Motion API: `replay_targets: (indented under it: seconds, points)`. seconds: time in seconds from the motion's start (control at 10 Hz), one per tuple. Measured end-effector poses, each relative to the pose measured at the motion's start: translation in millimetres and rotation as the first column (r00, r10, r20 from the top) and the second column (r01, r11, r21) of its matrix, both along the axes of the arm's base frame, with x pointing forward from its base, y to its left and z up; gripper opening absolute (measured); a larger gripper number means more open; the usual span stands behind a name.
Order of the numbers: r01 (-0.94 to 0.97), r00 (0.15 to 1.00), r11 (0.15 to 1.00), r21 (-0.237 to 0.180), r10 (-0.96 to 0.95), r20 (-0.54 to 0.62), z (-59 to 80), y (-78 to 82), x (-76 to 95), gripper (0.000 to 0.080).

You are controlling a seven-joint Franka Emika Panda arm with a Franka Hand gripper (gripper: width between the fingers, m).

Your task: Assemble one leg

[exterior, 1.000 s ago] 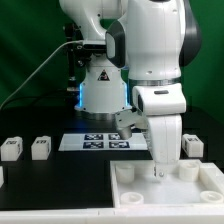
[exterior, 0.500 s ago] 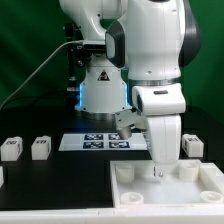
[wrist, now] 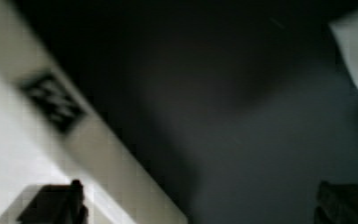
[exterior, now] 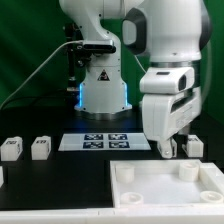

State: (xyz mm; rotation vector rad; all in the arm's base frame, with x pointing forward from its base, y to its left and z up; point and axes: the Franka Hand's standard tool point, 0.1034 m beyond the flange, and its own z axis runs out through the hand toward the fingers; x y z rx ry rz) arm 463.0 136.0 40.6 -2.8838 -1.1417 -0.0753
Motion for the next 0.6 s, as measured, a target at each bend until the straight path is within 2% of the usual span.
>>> replay_targets:
  seconds: [0.1,0.2,0.5,0.6]
  points:
    - [0.141,0.99,0.99,0.006,-0.141,-0.009,1.6,17.9,-2.2,0.0649]
    - [0.222,0.975,0.975,0.012,-0.222,-0.009,1.5,27.1,-4.4,0.0649]
    - [0.41,0.912,0.912,0.028,-0.409,-0.037,1.1,28.5,-5.0,0.0649]
    - [0.437,0.897,0.899,-0.003,-0.436,-0.07,-0.7,30.8,-11.3,0.0649]
